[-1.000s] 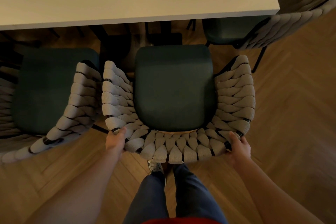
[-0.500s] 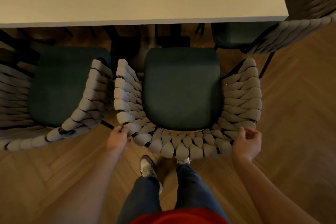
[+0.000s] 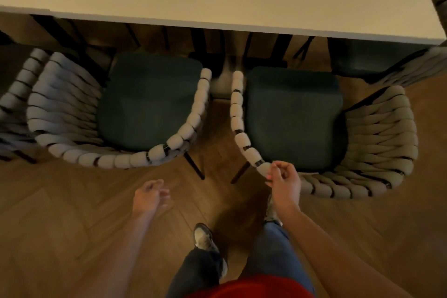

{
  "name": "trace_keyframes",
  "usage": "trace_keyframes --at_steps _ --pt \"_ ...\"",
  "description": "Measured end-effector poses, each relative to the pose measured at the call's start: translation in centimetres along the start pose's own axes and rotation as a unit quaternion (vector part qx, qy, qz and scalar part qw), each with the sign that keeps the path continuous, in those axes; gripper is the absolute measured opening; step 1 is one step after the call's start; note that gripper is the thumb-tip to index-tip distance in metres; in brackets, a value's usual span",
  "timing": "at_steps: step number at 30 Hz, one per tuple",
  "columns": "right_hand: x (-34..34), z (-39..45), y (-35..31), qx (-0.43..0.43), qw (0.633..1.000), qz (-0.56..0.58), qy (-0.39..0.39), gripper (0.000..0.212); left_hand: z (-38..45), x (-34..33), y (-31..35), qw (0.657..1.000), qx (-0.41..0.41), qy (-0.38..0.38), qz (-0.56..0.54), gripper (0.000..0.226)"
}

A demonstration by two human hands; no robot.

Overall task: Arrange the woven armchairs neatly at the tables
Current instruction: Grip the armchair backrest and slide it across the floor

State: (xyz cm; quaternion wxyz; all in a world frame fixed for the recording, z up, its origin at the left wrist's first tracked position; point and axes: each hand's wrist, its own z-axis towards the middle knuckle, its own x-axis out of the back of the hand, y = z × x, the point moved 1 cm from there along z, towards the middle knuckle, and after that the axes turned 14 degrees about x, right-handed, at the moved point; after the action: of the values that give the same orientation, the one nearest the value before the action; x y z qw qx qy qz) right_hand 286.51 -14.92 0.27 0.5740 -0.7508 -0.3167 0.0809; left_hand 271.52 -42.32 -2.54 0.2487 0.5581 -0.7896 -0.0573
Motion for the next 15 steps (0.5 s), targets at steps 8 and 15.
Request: trace_keyframes --at_steps 8,15 --pt "-14.8 -5.0 -2.0 -0.083 0.990 0.017 -0.109 0.011 3.8 11.6 3.0 0.998 0.018 -0.010 -0.066 0.012" --pt "-24.9 -3.7 -2.9 -0.199 0.972 0.103 -0.071 0.048 10.3 17.5 8.3 0.997 0.039 0.018 -0.071 0.026"
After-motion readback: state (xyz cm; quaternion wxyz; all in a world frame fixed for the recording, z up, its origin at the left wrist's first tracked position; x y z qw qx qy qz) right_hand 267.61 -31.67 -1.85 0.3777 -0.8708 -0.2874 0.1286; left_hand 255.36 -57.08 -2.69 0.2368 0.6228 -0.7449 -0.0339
